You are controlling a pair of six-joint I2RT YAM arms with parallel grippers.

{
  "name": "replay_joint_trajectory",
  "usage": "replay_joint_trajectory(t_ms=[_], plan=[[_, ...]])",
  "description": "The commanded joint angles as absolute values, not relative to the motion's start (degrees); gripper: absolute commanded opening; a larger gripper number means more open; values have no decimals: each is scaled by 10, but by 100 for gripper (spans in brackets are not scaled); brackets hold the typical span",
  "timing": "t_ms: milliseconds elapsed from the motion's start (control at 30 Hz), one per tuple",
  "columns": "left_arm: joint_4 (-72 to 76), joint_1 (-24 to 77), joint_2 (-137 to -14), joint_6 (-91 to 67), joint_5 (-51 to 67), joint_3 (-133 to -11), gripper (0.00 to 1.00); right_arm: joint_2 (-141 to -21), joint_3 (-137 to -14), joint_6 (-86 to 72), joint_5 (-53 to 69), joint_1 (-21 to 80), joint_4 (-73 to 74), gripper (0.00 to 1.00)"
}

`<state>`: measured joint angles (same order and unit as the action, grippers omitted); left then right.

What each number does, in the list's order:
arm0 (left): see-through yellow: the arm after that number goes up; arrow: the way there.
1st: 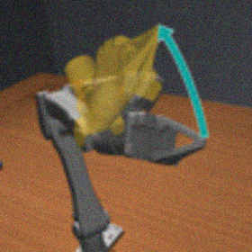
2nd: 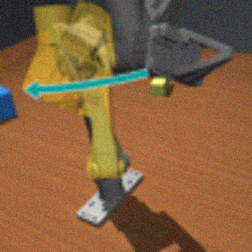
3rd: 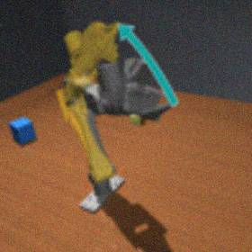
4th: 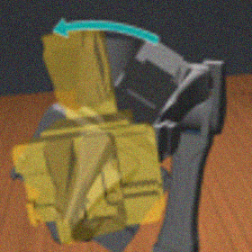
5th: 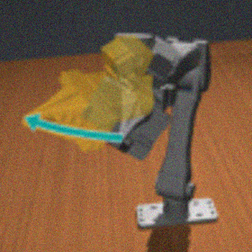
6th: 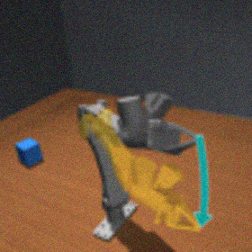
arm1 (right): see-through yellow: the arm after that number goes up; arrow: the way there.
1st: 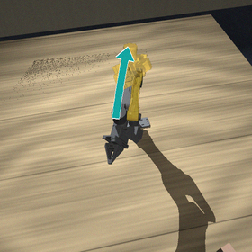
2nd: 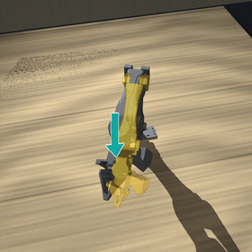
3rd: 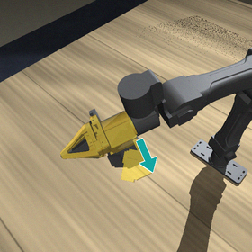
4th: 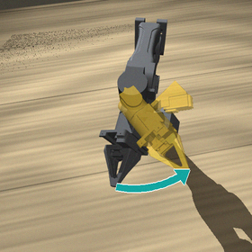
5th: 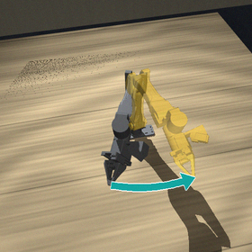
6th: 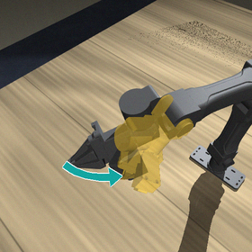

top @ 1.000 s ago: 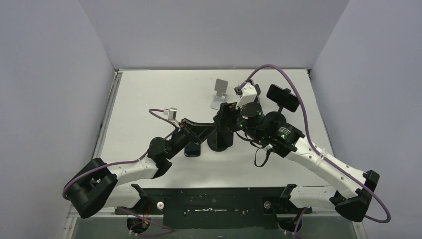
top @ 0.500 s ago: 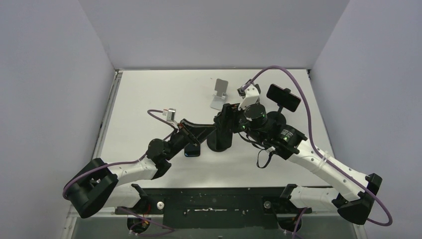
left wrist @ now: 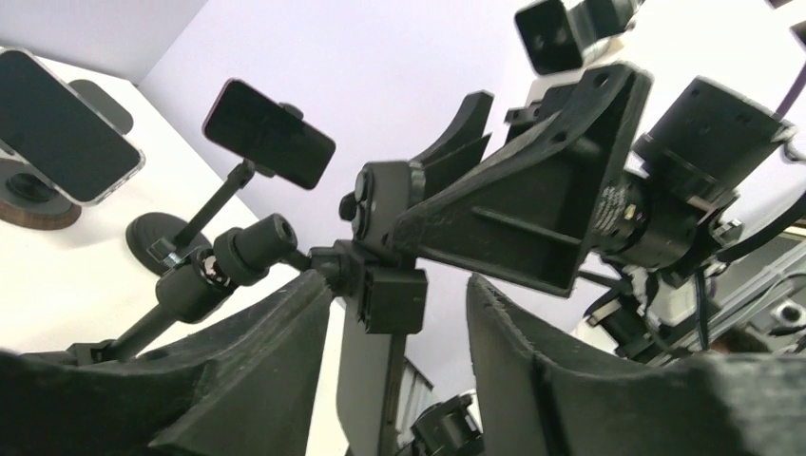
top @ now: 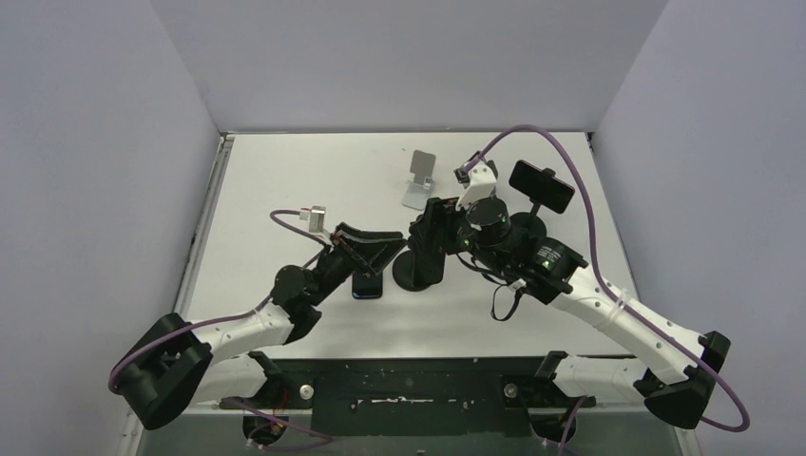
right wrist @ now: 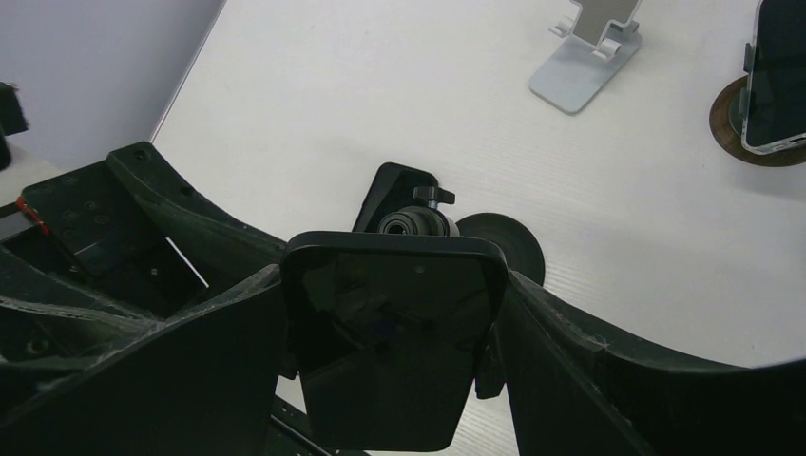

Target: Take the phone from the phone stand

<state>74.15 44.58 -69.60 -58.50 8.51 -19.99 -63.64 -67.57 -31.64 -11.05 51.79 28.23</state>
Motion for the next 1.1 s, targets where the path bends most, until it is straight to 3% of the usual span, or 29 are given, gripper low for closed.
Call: replay_joint_trajectory(t_ms=[0,200,433,867,1067], plan=[[694,439,-643,-521,79,-216,57,-647,-703,-324,-124,516,305,0],[523,453,-606,-419,86,-268,64,-659,-720,-324,-139,517,322,0],[363,502,-578,-297,-2,-317,66,-682,-745,-332,-155,517,352,0],[357,520,-584,-264,-33,-336,57,-696,-756,-334,-155,519,356,0],[372,520,-592,-274,-35,-339,58,-697,-754,-335,-157,519,358,0]])
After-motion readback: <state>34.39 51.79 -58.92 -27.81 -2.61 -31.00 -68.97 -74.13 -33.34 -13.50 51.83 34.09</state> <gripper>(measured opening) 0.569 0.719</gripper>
